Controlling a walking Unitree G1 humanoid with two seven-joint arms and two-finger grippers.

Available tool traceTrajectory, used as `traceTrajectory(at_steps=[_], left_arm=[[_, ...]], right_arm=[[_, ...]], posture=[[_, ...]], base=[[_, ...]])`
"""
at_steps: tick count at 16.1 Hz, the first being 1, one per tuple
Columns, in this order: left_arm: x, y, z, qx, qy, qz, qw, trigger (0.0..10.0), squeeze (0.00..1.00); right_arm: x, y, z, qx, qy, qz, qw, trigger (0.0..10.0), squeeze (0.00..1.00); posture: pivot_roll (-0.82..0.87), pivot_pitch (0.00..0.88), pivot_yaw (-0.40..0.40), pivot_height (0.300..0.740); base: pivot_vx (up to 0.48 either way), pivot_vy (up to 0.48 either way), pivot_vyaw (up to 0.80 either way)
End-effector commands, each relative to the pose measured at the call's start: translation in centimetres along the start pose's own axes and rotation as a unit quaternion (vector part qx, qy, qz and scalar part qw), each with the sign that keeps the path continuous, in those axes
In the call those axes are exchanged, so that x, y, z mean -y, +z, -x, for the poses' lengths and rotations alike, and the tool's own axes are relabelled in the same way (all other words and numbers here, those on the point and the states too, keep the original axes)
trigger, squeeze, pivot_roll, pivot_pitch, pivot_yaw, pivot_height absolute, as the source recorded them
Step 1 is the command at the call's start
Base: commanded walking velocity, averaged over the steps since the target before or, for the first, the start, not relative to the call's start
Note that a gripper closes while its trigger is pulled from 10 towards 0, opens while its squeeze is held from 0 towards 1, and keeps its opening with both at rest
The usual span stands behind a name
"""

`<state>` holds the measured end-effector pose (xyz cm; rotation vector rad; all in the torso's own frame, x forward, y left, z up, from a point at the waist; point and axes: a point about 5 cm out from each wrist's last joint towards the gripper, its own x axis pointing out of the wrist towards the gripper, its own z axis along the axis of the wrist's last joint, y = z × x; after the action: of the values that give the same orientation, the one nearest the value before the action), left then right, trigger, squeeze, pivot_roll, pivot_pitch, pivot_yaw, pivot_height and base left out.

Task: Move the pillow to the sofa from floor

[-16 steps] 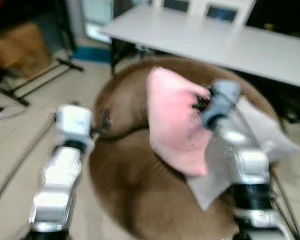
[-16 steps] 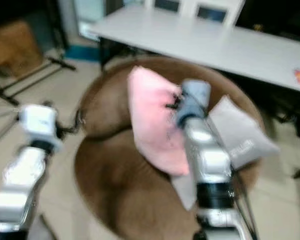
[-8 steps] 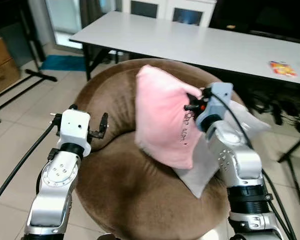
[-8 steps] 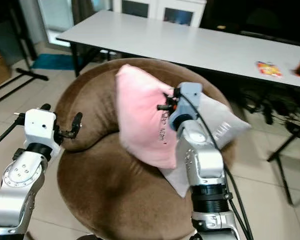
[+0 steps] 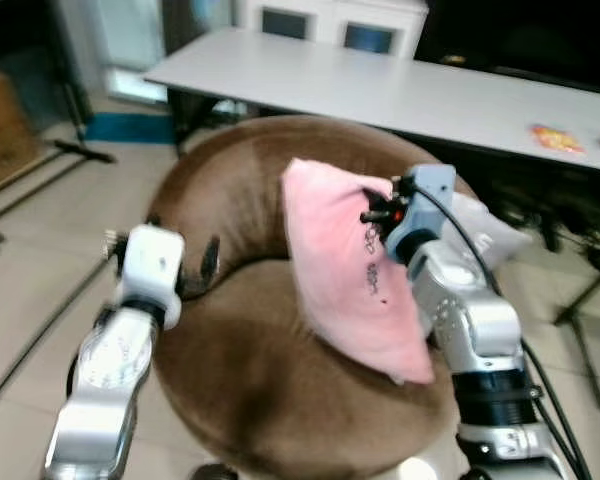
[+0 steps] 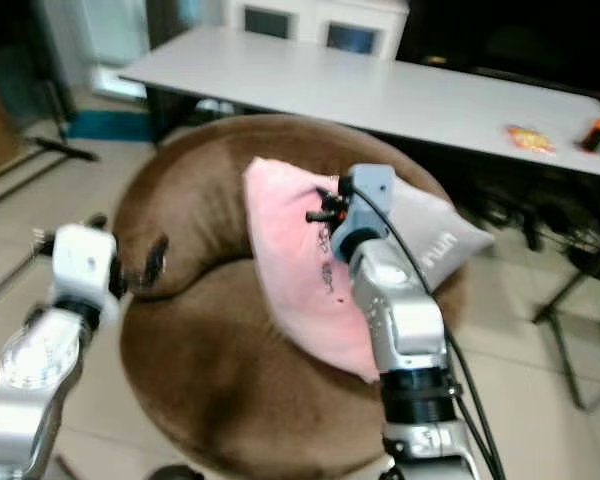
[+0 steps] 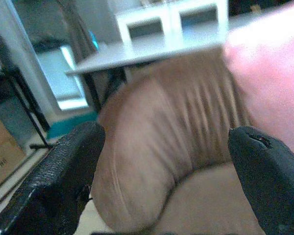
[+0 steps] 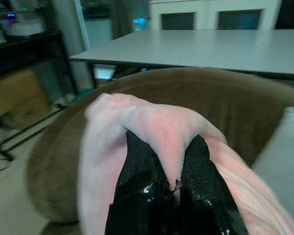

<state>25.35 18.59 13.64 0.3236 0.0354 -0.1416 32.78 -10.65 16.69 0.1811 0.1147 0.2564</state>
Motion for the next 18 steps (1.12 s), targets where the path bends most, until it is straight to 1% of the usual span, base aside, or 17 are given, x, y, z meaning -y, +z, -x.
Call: traceTrajectory(at_steps=[1,3,6,7,9,10,12,13,14,15,16,17,18], left_arm=[[0.4,0.1,0.0,-0.002,-0.024,-0.009,1.0,10.0,0.0],[0.4,-0.1,0.2,-0.008,-0.033,-0.015,0.999,10.0,0.0],[0.3,-0.1,0.4,-0.013,-0.042,-0.017,0.999,10.0,0.0],[0.5,-0.2,0.4,-0.019,-0.066,-0.021,0.997,10.0,0.0],[0.7,-0.6,0.9,-0.033,-0.109,-0.028,0.993,10.0,0.0],[0.8,-1.0,1.4,-0.045,-0.14,-0.03,0.989,10.0,0.0],[0.8,-1.4,2.2,-0.062,-0.172,-0.031,0.983,10.0,0.0],[0.6,-1.6,2.8,-0.074,-0.183,-0.036,0.98,10.0,0.0],[0.6,-1.8,3.2,-0.083,-0.189,-0.037,0.978,10.0,0.0],[0.6,-1.9,3.8,-0.092,-0.199,-0.038,0.975,10.0,0.0],[0.6,-1.9,4.1,-0.096,-0.203,-0.04,0.974,10.0,0.0],[0.6,-2.0,4.6,-0.103,-0.21,-0.041,0.971,10.0,0.0],[0.4,-2.1,4.9,-0.108,-0.213,-0.043,0.97,10.0,0.0]], right_arm=[[-0.5,1.5,-0.1,0.028,0.018,-0.002,0.999,10.0,0.0],[-0.8,1.5,-0.1,0.027,0.022,-0.005,0.999,10.0,0.0],[-0.9,1.5,-0.2,0.026,0.023,-0.021,0.999,10.0,0.0],[-1.4,1.5,-0.6,0.023,0.03,-0.034,0.999,10.0,0.0],[-1.7,1.4,-1.3,0.014,0.019,-0.064,0.998,10.0,0.0],[-1.9,1.1,-2.1,0.0,0.01,-0.101,0.995,10.0,0.0],[-2.0,0.0,-3.5,-0.035,-0.006,-0.151,0.988,10.0,0.0],[-1.1,-1.4,-4.7,-0.07,-0.048,-0.204,0.975,10.0,0.0],[-0.2,-2.6,-5.1,-0.093,-0.085,-0.243,0.962,10.0,0.0],[1.1,-3.6,-5.4,-0.108,-0.128,-0.268,0.949,10.0,0.0],[1.7,-4.1,-5.4,-0.113,-0.145,-0.28,0.942,10.0,0.0],[2.7,-4.6,-5.4,-0.116,-0.171,-0.304,0.93,10.0,0.0],[4.1,-4.7,-5.2,-0.111,-0.197,-0.276,0.934,10.0,0.0]], posture=[[0.01,0.0,-0.09,0.74],[0.01,0.0,-0.088,0.74],[0.01,0.0,-0.081,0.74],[0.0,0.0,-0.076,0.74],[0.0,0.0,-0.07,0.74],[0.0,0.0,-0.066,0.74],[0.0,0.0,-0.063,0.74],[0.01,0.0,-0.07,0.74],[0.03,0.0,-0.074,0.74],[0.04,0.0,-0.074,0.74],[0.04,0.0,-0.074,0.74],[0.06,0.0,-0.07,0.74],[0.07,0.0,-0.068,0.74]], base=[[0.0,0.0,0.0],[0.0,0.0,0.0],[0.0,0.0,0.0],[0.0,0.0,0.0],[0.0,0.0,0.0],[0.0,0.0,0.0],[0.0,0.0,0.0],[0.0,0.0,0.0],[0.0,0.0,0.0],[0.0,0.0,0.0],[0.0,0.0,0.0],[0.0,0.0,0.0],[0.0,0.0,0.0]])
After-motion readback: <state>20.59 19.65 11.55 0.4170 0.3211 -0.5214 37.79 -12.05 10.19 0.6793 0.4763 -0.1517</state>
